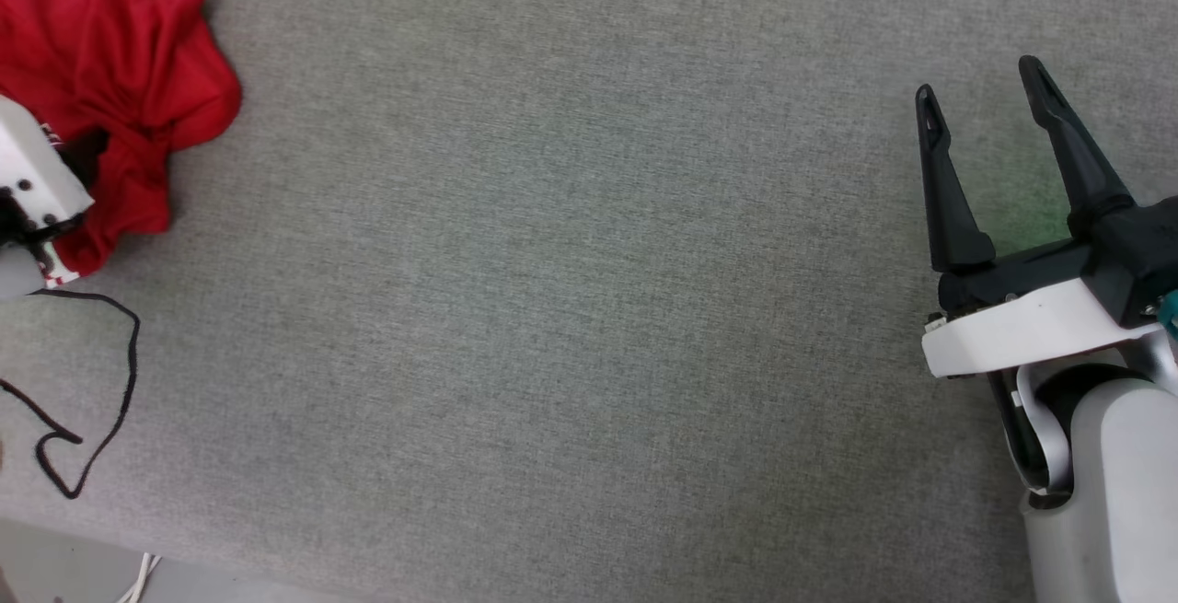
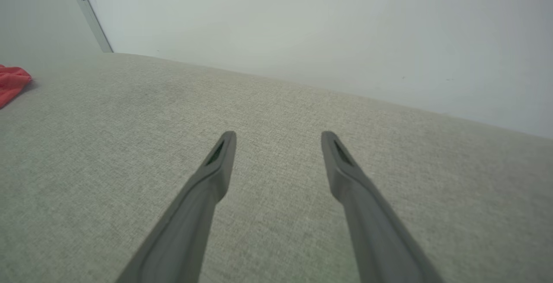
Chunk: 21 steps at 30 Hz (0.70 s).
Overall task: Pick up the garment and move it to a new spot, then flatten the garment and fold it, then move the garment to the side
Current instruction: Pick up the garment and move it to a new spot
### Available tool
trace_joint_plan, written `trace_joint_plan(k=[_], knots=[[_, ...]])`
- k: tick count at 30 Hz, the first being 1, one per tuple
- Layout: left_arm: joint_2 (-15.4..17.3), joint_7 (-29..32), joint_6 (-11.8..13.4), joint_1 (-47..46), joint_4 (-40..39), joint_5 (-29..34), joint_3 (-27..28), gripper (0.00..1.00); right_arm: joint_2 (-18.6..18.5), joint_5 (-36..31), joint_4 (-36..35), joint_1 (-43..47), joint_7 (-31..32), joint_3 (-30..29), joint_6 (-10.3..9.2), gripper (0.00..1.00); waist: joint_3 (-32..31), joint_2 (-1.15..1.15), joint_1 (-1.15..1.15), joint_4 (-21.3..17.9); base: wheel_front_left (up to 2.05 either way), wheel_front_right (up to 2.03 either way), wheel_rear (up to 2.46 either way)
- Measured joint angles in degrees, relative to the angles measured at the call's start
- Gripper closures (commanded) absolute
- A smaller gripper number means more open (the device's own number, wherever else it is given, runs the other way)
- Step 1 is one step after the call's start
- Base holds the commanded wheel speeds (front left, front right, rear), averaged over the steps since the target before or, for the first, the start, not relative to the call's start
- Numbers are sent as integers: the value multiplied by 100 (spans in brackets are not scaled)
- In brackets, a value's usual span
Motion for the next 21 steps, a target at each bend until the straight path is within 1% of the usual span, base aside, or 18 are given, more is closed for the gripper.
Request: trace_joint_plan(k=[3, 4, 5, 6, 8, 11, 13, 17, 21], knots=[[60, 142, -15, -54, 263, -227, 91, 0, 5, 0, 3, -27, -3, -1, 0, 0, 71, 0, -1, -91, 0, 0, 0], [63, 145, -15, -88, 353, -263, 112, 21, 8, 0, 7, -29, -5, 2, 0, 0, 71, 0, -1, -109, 0, 0, 0], [62, 147, -15, -116, 436, -280, 123, 64, 10, 0, 12, -29, -23, 0, 0, 0, 57, 0, -1, -119, 0, 0, 0], [51, 142, -12, -137, 517, -314, 145, 100, 12, 0, 20, -29, -26, -3, 0, 0, 31, 0, 0, -123, 0, 0, 0], [9, 14, 21, -151, 650, -361, 188, 100, 20, 1, 45, -25, -27, -22, 0, 0, -44, 0, 0, -124, 0, 0, 0], [-5, -449, 78, -141, 749, -111, 53, 100, 37, 11, 102, 25, -51, -74, 0, 0, -203, 0, -1, -110, 0, 0, 0], [-45, -879, 149, -131, 776, 34, -11, 100, 47, -8, 153, 107, -77, -120, 0, 0, -347, 0, -1, -89, 0, 0, 0], [26, -1891, 339, -157, 716, 318, -43, 100, 79, 44, 311, 280, -136, -158, 0, 0, -717, 0, -1, -43, 0, 0, 0], [33, -2752, 436, -158, 579, 617, -169, 100, 119, 114, 467, 525, -209, -215, 0, 0, -1190, 0, -1, -17, 0, 0, 0]])
